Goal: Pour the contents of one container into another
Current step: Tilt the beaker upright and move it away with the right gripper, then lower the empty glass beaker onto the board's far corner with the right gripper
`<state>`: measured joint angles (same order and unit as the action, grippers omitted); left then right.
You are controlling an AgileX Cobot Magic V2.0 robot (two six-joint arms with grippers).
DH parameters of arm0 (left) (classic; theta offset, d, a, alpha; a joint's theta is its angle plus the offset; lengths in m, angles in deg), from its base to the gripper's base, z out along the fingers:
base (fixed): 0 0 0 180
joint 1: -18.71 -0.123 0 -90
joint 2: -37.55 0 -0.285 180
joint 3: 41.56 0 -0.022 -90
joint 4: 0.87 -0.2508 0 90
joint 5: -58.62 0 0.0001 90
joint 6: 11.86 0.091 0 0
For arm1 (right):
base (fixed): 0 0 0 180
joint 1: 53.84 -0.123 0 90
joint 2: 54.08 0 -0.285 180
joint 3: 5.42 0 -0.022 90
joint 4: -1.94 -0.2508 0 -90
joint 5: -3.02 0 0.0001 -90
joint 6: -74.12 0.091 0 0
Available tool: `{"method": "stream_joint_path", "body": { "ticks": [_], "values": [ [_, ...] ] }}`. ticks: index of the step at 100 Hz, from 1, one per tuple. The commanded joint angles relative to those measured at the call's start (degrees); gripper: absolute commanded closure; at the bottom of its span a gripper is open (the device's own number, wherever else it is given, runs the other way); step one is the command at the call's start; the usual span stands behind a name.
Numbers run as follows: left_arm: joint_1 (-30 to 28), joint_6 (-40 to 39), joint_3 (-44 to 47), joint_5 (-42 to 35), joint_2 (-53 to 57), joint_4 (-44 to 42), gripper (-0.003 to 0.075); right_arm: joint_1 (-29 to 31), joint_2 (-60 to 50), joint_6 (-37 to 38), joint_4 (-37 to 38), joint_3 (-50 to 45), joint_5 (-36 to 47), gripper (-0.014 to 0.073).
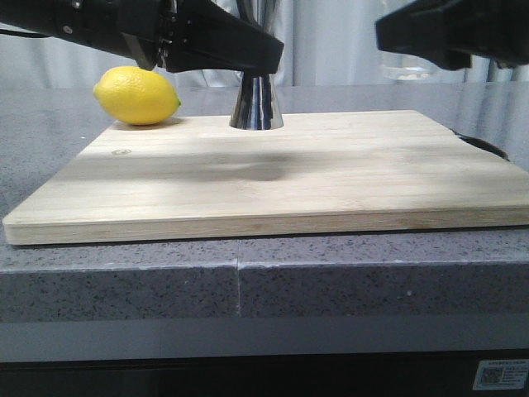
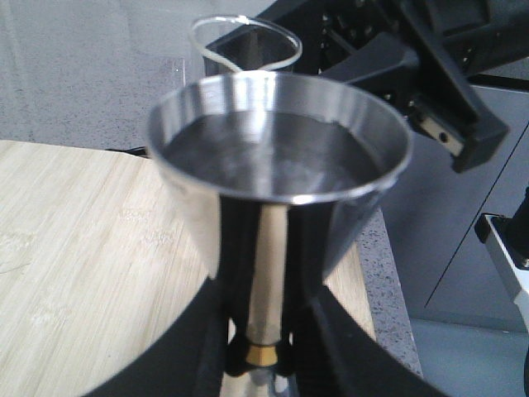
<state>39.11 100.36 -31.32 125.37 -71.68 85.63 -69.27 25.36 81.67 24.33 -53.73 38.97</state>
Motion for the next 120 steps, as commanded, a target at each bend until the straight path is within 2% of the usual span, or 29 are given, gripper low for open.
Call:
{"method": "stream_joint_path", "body": {
  "ticks": [1, 47, 83, 99, 120],
  "values": [
    [0.7, -0.6, -1.6, 6.0, 3.1, 4.3, 0.0650, 1.8, 0.1, 0.0, -1.3, 0.8, 6.5, 0.0479],
    [0.7, -0.7, -1.6, 6.0, 3.1, 4.1, 0.0650, 3.1, 16.7, -0.6, -3.6, 4.2, 22.3, 0.0479],
    [0.7, -0.7, -1.6, 6.0, 3.1, 3.8, 0.0650, 5.0, 22.0, -3.1, -4.5, 10.9, 20.2, 0.0479],
    [0.7, -0.7, -1.6, 6.0, 3.1, 3.8, 0.0650, 7.8, 22.0, -3.1, -4.5, 11.2, 19.2, 0.0479],
    [0.7, -0.7, -1.6, 6.0, 3.1, 3.8, 0.0650, 8.2, 22.0, -3.1, -4.3, 11.2, 17.0, 0.0479]
  ]
}}
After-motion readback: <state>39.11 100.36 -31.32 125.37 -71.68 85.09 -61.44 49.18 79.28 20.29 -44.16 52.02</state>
